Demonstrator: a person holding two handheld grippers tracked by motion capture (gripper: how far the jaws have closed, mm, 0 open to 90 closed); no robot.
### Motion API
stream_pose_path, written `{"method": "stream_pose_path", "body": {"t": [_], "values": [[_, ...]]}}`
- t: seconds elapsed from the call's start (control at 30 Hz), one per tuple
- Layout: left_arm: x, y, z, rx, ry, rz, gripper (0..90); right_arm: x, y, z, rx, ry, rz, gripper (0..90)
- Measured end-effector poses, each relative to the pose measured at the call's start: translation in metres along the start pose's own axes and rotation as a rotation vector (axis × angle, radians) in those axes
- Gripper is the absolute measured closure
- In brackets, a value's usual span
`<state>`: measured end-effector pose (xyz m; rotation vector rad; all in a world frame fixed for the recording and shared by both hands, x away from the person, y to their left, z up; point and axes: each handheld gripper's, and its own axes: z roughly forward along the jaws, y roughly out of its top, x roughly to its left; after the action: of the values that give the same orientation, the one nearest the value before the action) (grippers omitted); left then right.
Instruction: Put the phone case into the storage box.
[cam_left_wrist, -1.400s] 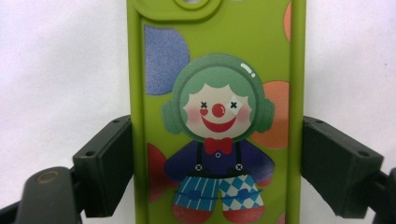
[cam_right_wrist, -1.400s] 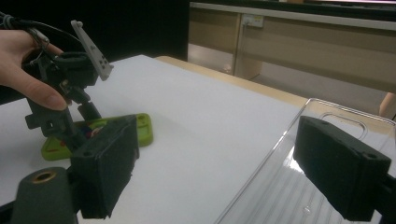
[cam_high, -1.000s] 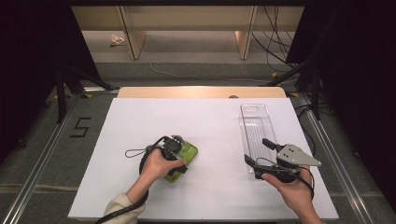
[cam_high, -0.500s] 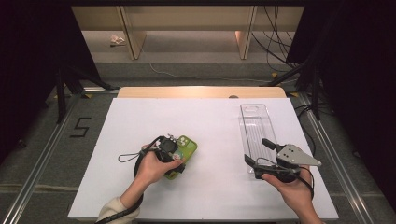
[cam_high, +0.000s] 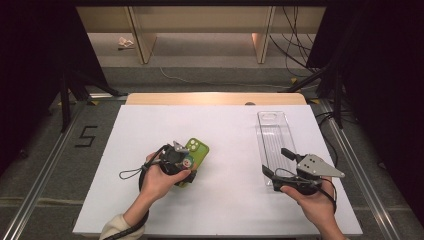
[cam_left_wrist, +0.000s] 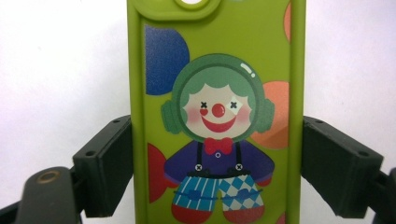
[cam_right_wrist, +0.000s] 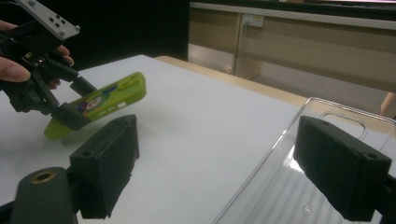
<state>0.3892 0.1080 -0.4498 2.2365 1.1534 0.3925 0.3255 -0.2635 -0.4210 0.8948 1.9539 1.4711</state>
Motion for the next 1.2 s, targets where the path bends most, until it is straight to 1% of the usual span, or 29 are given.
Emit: {"method": "stream_pose_path", "body": {"t": [0.13, 0.17, 0.3, 0.33, 0.4, 0.43, 0.7, 0.77, 0.83, 0.93, 1.2], "values": [[0.000, -0.001, -0.003, -0.042, 0.004, 0.002, 16.5, 0.000, 0.000, 0.001, 0.000, 0.001, 0.001, 15.3], [0.000, -0.001, -0.003, -0.042, 0.004, 0.002, 16.5, 0.000, 0.000, 0.001, 0.001, 0.001, 0.001, 15.3], [0.003, -0.002, -0.005, -0.080, 0.003, -0.002, 16.5, 0.001, -0.001, 0.001, 0.001, 0.002, 0.001, 15.3], [0.003, -0.002, -0.005, -0.080, 0.003, -0.002, 16.5, 0.001, -0.001, 0.001, 0.001, 0.002, 0.001, 15.3], [0.004, -0.002, -0.006, -0.112, 0.009, -0.007, 16.5, 0.001, -0.001, 0.001, 0.001, 0.002, 0.001, 15.3], [0.005, -0.002, -0.007, -0.116, 0.010, -0.004, 16.5, 0.001, -0.001, 0.001, 0.001, 0.002, 0.001, 15.3], [0.005, -0.002, -0.012, -0.192, 0.025, -0.008, 16.5, 0.000, 0.000, 0.001, -0.003, 0.001, -0.001, 15.2], [0.004, -0.003, -0.013, -0.209, 0.028, -0.001, 16.5, 0.000, 0.000, 0.001, -0.003, 0.001, 0.001, 15.2], [0.004, -0.003, -0.014, -0.212, 0.030, 0.001, 16.5, 0.000, 0.000, 0.001, -0.004, 0.002, 0.001, 15.1], [0.003, -0.003, -0.015, -0.239, 0.031, 0.009, 16.5, 0.001, 0.001, 0.001, -0.003, 0.003, 0.001, 15.0], [0.002, -0.005, -0.017, -0.268, 0.033, 0.015, 16.5, 0.001, 0.003, 0.003, -0.006, 0.009, -0.004, 14.8]]}}
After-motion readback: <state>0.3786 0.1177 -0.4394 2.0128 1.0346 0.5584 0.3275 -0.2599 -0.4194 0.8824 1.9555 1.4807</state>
